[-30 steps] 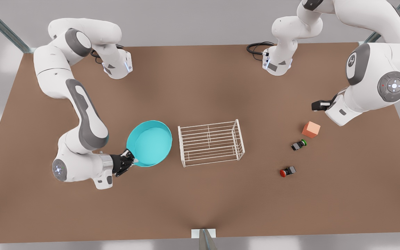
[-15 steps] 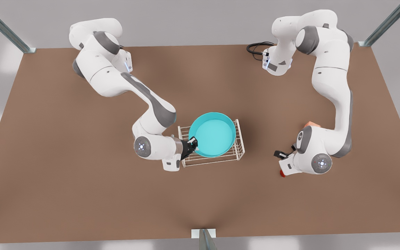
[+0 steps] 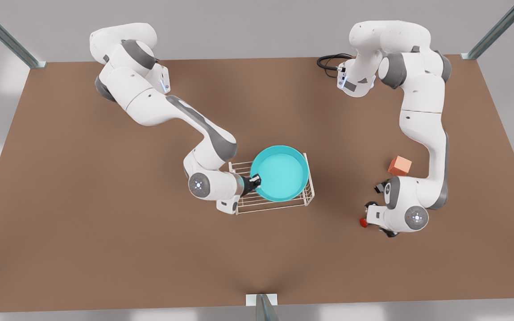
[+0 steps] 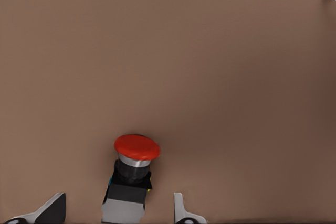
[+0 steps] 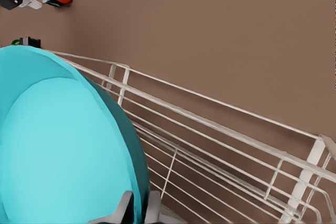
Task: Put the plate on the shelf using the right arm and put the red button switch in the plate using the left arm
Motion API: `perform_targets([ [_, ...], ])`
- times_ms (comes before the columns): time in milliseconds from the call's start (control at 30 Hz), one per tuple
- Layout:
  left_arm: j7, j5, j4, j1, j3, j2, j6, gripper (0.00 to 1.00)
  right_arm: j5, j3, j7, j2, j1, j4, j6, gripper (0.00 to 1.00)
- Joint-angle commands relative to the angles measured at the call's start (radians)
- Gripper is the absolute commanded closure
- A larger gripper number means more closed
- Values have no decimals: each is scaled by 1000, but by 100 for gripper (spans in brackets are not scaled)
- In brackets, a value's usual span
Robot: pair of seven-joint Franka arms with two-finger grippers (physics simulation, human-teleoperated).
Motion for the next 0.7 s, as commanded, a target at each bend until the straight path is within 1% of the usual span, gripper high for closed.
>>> perform_targets([
  [0, 493, -21, 1, 1, 4, 4, 65, 0, -3, 2, 181, -4, 1, 2, 6, 0],
  [33, 436, -26, 0, 1, 4, 5, 65, 0, -3, 2, 181, -4, 1, 5, 6, 0],
  [167, 423, -33, -5, 4, 5, 4, 65, 0, 1, 9, 181, -28, -5, 13, -8, 0],
  [267, 387, -33, -7, 23, 10, 4, 65, 0, -9, 0, 181, -138, -47, 6, -85, 0],
  [300, 351, -33, -8, 30, 11, 4, 65, 0, -80, 0, 178, -172, -87, 6, -160, 0],
  [367, 346, -39, -34, 32, 11, -1, 76, 0, -88, -1, 126, -227, -229, 6, -394, 0],
  [400, 346, -58, -62, 32, 11, -13, 74, 0, -162, -5, 89, -247, -317, 9, -529, 0],
  [433, 347, -62, -68, 30, 11, -18, 67, 0, -242, -6, 23, -252, -381, 13, -612, 0],
  [467, 347, -62, -72, 32, 11, -18, 66, 0, -334, -6, -38, -254, -429, 17, -622, 0],
  [500, 347, -62, -72, 32, 11, -18, 66, 0, -450, -14, -93, -278, -432, 19, -660, 0],
  [533, 347, -62, -72, 30, 11, -18, 65, 0, -483, -58, -193, -315, -447, 28, -683, 0],
  [567, 346, -64, -74, 30, 11, -24, 65, 0, -467, -146, -306, -379, -441, 33, -686, 0],
  [600, 326, -66, -74, 27, 10, -24, 70, 0, -461, -242, -343, -465, -375, 13, -686, 0],
  [633, 326, -85, -74, 24, 10, -23, 77, 0, -412, -328, -336, -556, -305, -26, -706, 0],
  [667, 326, -107, -74, 23, 11, -20, 88, 0, -325, -371, -300, -657, -292, -101, -705, 0],
])
